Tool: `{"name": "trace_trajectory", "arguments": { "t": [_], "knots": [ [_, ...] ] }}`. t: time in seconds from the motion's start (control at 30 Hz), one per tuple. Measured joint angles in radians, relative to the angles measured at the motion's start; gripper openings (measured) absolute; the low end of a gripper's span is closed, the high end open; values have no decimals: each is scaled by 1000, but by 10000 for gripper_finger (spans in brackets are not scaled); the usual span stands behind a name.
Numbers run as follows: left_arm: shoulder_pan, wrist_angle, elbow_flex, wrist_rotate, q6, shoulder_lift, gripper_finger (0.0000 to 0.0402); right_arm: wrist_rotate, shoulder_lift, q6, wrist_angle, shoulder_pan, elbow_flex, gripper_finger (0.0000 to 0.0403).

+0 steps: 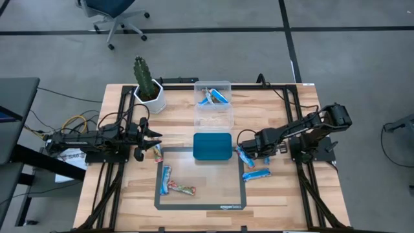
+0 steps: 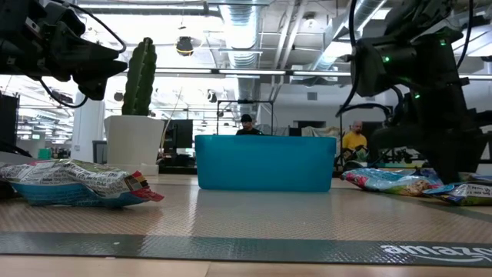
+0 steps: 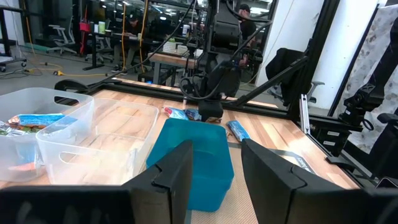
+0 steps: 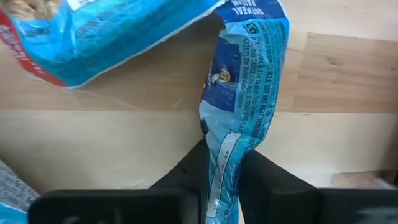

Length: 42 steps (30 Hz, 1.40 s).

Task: Pick and place Granola Bars by type
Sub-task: Put the blue granola bar into the bottom transparent bin

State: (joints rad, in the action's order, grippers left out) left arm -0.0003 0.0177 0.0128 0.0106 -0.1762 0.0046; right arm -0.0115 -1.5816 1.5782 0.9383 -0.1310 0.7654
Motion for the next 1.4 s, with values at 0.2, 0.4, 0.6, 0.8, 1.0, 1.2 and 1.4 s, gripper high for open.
{"name": "trace_trajectory", "arguments": {
  "t": [0.2, 0.4, 0.6, 0.8, 1.0, 1.2, 1.4],
  "knots": [
    [0, 0, 0, 0, 0, 0, 129, 26, 0, -1, -17, -9, 26, 44],
    [0, 0, 0, 0, 0, 0, 129, 113, 64, -7, -12, -43, 82, 44],
    [0, 0, 0, 0, 0, 0, 129, 276, 149, -61, -19, -66, 167, 43],
    [0, 0, 0, 0, 0, 0, 129, 442, 216, -292, -113, -59, 239, 42],
    [0, 0, 0, 0, 0, 0, 129, 523, 270, -559, -261, -25, 270, 43],
    [0, 0, 0, 0, 0, 0, 129, 523, 343, -834, -388, 7, 270, 43],
    [0, 0, 0, 0, 0, 0, 129, 548, 441, -1048, -423, 16, 270, 42]
  ]
}}
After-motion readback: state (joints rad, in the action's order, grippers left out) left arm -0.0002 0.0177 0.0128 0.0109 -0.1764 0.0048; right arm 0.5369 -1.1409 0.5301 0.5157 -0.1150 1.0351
